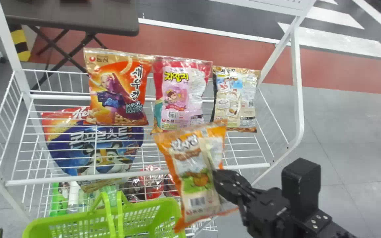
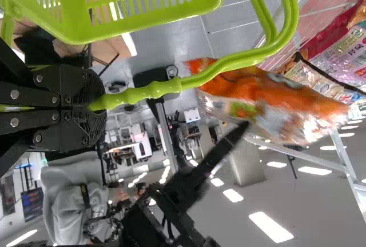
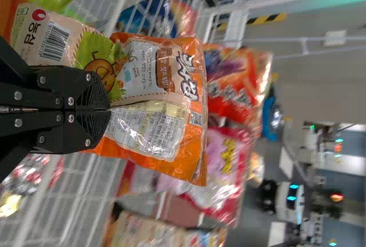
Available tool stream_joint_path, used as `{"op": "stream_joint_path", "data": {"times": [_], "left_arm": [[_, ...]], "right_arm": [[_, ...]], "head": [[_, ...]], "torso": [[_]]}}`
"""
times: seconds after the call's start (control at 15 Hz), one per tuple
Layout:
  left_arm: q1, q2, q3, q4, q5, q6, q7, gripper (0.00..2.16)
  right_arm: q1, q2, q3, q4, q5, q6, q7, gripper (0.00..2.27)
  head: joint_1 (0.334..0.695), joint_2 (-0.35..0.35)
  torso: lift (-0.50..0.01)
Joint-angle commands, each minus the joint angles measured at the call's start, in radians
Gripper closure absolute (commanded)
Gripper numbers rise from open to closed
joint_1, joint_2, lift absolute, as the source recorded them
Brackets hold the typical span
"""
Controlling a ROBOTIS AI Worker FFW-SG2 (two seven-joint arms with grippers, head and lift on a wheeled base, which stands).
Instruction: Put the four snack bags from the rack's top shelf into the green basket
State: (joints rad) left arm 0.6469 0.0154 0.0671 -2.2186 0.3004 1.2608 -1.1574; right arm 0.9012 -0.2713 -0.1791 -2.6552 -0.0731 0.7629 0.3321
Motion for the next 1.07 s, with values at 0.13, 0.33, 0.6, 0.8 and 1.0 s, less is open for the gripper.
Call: {"op": "stream_joint_path", "data": {"times": [0.13, 0.33, 0.6, 0.8, 1.0], "left_arm": [[-0.001, -0.002, 0.005, -0.007, 0.000, -0.004, 0.002, 2.11], [-0.006, -0.002, 0.002, -0.007, 0.000, -0.004, 0.004, 2.11], [-0.001, -0.002, -0.010, -0.018, -0.001, -0.004, 0.002, 2.11], [0.013, -0.003, -0.036, -0.030, -0.012, -0.004, 0.004, 2.11], [0.023, -0.003, -0.043, -0.036, -0.015, -0.007, 0.002, 2.11]], "right_arm": [[0.035, 0.030, -0.048, -0.014, -0.031, 0.273, 0.077, 2.13], [0.033, 0.049, -0.020, -0.012, -0.096, 0.396, 0.140, 2.13], [0.015, 0.058, 0.052, -0.003, -0.149, 0.415, 0.176, 2.13], [-0.038, 0.057, 0.161, 0.077, -0.108, 0.338, 0.137, 2.13], [-0.087, 0.061, 0.237, 0.178, -0.066, 0.255, 0.102, 2.12]], "head": [[0.695, -0.350], [0.695, -0.350], [0.695, -0.350], [0.695, -0.350], [0.695, -0.350]], "torso": [[0.000], [0.000], [0.000], [0.000], [0.000]]}}
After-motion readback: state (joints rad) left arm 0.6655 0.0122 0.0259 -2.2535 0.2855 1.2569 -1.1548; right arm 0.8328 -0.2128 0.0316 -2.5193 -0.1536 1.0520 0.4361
